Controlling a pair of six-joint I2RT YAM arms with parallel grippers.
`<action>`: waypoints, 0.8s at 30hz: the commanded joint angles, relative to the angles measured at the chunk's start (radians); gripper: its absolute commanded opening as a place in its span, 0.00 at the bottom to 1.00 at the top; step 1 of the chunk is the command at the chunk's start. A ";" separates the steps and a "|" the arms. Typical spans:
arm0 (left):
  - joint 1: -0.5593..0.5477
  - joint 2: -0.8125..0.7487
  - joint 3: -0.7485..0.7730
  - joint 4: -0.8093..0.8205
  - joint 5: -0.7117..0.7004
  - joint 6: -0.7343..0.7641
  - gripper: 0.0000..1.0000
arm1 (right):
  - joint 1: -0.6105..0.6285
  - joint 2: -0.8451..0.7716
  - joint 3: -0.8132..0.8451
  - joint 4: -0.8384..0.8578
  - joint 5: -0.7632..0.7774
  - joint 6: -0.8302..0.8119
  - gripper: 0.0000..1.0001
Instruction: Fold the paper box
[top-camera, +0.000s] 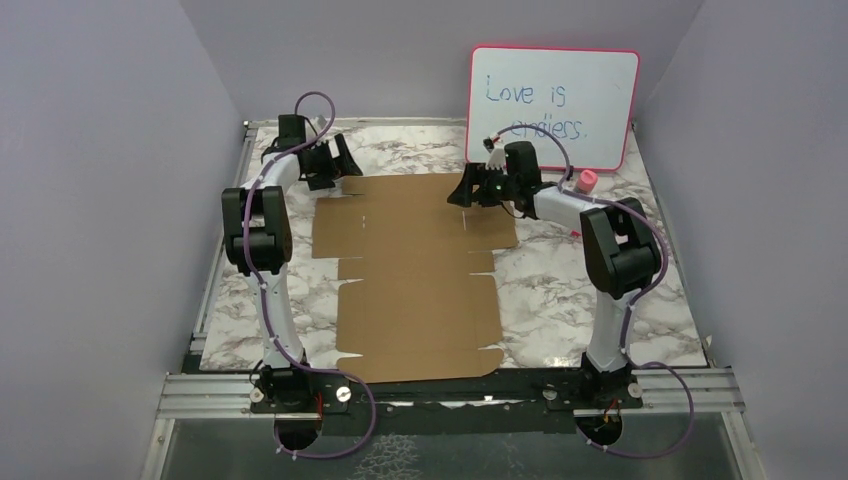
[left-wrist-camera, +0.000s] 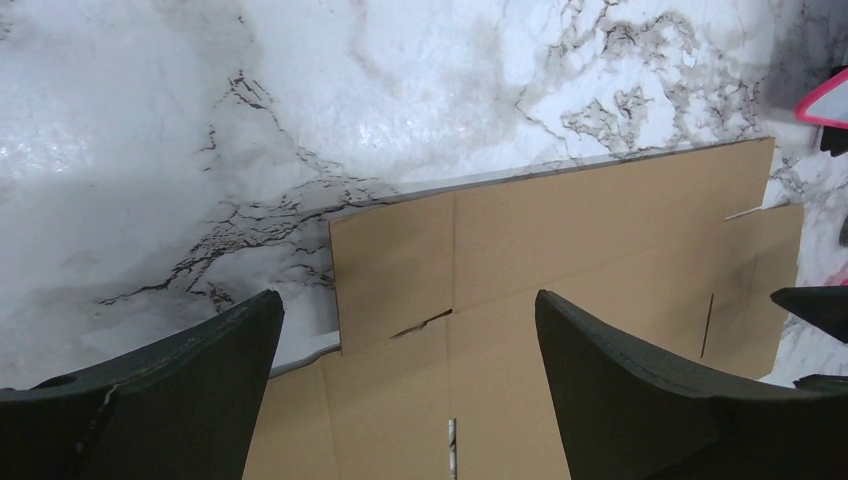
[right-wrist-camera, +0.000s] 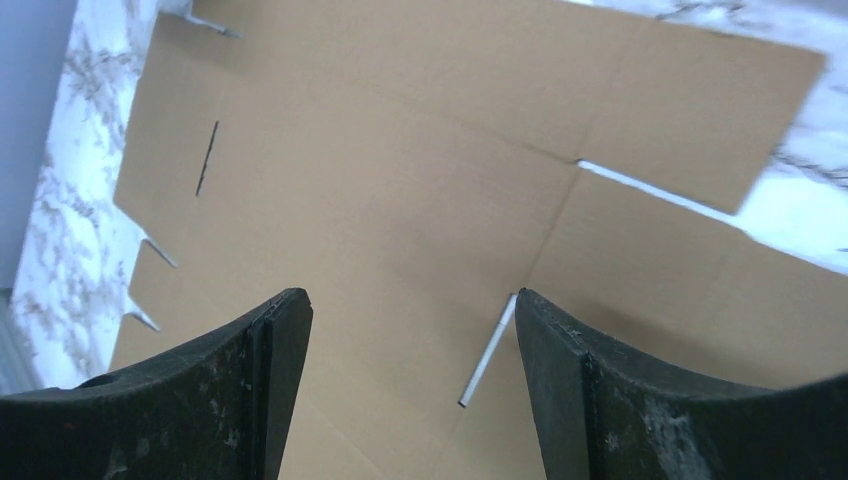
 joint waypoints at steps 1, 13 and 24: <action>0.000 0.000 -0.025 0.082 0.065 -0.010 0.96 | 0.001 0.053 -0.016 0.112 -0.150 0.076 0.80; -0.005 -0.043 -0.197 0.196 0.088 -0.072 0.96 | 0.007 0.078 -0.079 0.073 -0.111 0.077 0.80; -0.042 -0.174 -0.420 0.277 0.094 -0.135 0.96 | 0.002 -0.037 -0.221 -0.018 -0.004 0.019 0.80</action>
